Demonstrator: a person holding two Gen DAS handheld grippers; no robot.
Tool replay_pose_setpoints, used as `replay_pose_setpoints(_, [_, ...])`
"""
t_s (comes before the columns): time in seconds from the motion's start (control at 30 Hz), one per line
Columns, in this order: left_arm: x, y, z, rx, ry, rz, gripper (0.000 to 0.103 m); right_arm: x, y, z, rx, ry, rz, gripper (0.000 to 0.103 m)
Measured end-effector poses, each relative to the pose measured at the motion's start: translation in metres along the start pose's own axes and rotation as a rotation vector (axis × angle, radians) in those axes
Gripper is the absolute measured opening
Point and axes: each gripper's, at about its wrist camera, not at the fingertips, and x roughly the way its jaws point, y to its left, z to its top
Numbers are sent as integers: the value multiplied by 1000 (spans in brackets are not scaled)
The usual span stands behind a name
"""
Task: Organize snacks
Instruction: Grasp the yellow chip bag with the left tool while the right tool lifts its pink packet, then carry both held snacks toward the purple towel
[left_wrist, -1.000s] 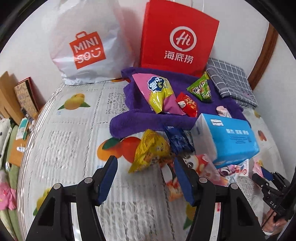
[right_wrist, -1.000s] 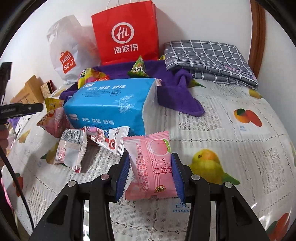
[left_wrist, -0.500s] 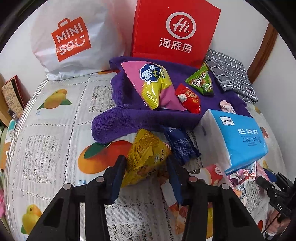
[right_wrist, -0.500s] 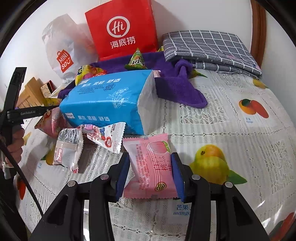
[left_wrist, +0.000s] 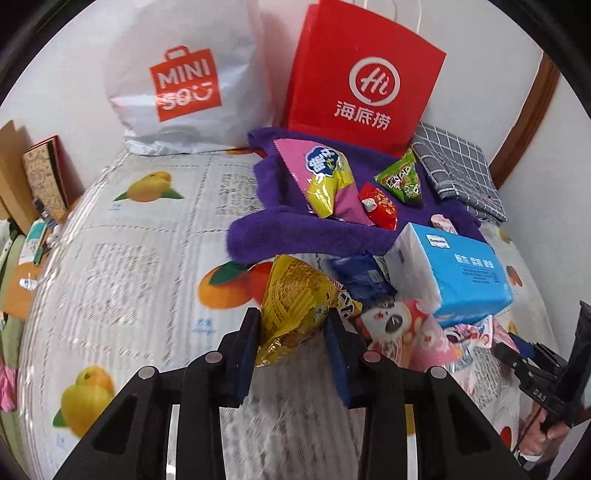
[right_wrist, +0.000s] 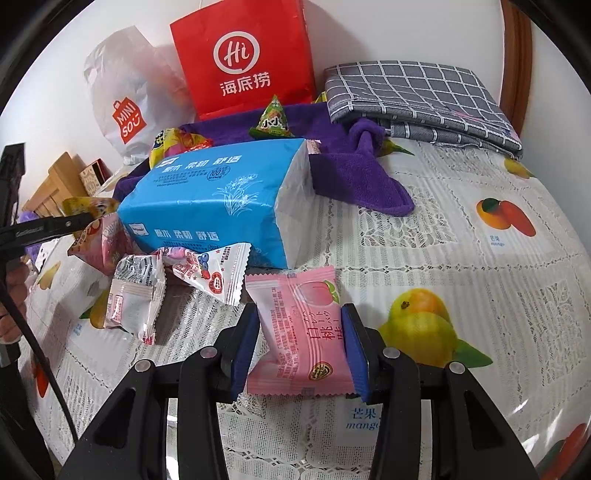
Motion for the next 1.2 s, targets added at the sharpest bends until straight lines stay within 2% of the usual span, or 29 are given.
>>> replay_pose_setpoints(0.3, [-45,-5,-20,-10,-44,-41,32,-3,5,0,-14,-21,-113,44])
replay_pose_setpoints(0.5, [-71,-20,-21,18,-77,-56,32,-20,7,-2,8,-34,-100,44])
replay_pose_setpoints(0.6, [-79,-29,-17,28,-84,-74,32,-37,16,4,-21,-66,-117,44])
replay_pose_setpoints(0.9, [-93,-54,3,50,-111,-94,32,-100,43,48,-89,-197,-57,44])
replay_pose_setpoints(1.2, [-94,-67,39,43,-128,-112,32,-125,47,105,-72,-243,-45,44])
